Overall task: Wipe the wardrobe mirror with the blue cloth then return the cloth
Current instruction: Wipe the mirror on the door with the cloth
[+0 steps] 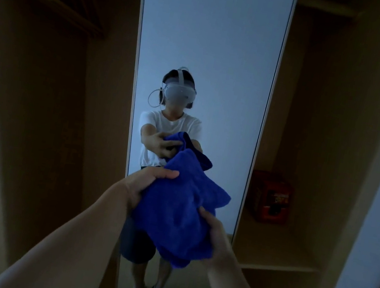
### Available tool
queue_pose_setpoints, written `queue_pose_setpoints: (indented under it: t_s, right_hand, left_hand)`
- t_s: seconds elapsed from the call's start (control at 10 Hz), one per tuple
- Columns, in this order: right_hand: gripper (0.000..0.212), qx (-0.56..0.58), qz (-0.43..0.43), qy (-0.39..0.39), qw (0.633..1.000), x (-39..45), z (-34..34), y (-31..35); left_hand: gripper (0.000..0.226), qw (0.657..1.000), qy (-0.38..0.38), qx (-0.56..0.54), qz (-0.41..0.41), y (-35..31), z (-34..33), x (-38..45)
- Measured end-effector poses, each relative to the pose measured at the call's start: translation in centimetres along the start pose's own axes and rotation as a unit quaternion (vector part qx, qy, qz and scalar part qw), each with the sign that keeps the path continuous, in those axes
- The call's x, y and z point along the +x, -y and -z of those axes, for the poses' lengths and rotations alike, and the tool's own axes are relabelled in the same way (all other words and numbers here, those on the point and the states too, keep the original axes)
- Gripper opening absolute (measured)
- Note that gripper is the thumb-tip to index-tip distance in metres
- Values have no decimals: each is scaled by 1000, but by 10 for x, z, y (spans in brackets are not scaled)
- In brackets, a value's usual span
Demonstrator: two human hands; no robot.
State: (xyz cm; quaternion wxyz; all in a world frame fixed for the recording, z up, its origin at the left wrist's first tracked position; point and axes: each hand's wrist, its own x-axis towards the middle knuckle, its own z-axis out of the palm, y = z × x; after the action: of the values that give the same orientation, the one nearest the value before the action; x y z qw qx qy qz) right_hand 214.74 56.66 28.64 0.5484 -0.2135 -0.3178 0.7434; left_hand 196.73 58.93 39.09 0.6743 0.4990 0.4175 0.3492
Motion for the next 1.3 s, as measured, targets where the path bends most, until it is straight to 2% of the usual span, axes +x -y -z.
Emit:
queue_pose_setpoints:
  t_s: [0.1, 0.2, 0.3, 0.4, 0.5, 0.6, 0.7, 0.8, 0.9, 1.0, 1.1, 1.2, 1.3]
  right_hand:
    - [35, -87, -22, -101, 991, 1, -7, 21]
    - [18, -173, -40, -263, 948, 6, -36, 32]
    - [18, -223, 86, -361, 901, 18, -56, 28]
    - [43, -245, 130, -355, 893, 24, -66, 21]
    - [48, -180, 126, -318, 922, 25, -76, 25]
    - [61, -155, 68, -262, 950, 21, -85, 35]
    - [73, -105, 21, -95, 990, 10, -75, 55]
    - [38, -86, 44, -127, 987, 11, -82, 57]
    - [19, -252, 148, -268, 918, 24, -100, 51]
    - [40, -471, 257, -249, 807, 27, -125, 52]
    - [66, -546, 235, -219, 774, 33, -136, 61]
    - [68, -372, 169, -118, 905, 42, -155, 82]
    - [51, -269, 158, -103, 944, 52, -165, 98]
  left_hand:
    - [52, 999, -11, 44, 3, -4, -3, -1]
    - [66, 991, -83, 98, -24, -3, -16, 7]
    - [78, 978, -163, 106, -82, 0, -37, 12]
    - [65, 971, -173, 106, -128, 3, -49, 13]
    - [44, 961, -148, 160, -169, 6, -59, 10]
    - [67, 976, -96, 135, -139, 7, -55, 6]
    - [55, 984, -86, 51, -144, 7, -33, 6]
    - [51, 979, -143, -42, -140, 0, -27, 9]
    - [48, 973, -157, -31, -168, -7, -36, 9]
    - [38, 951, -165, -90, -244, -12, -46, 14]
    - [22, 929, -166, -97, -316, -22, -51, 14]
    - [37, 842, -238, 480, -60, -38, -65, 5]
    - [71, 968, 26, -10, -249, -78, -50, -24]
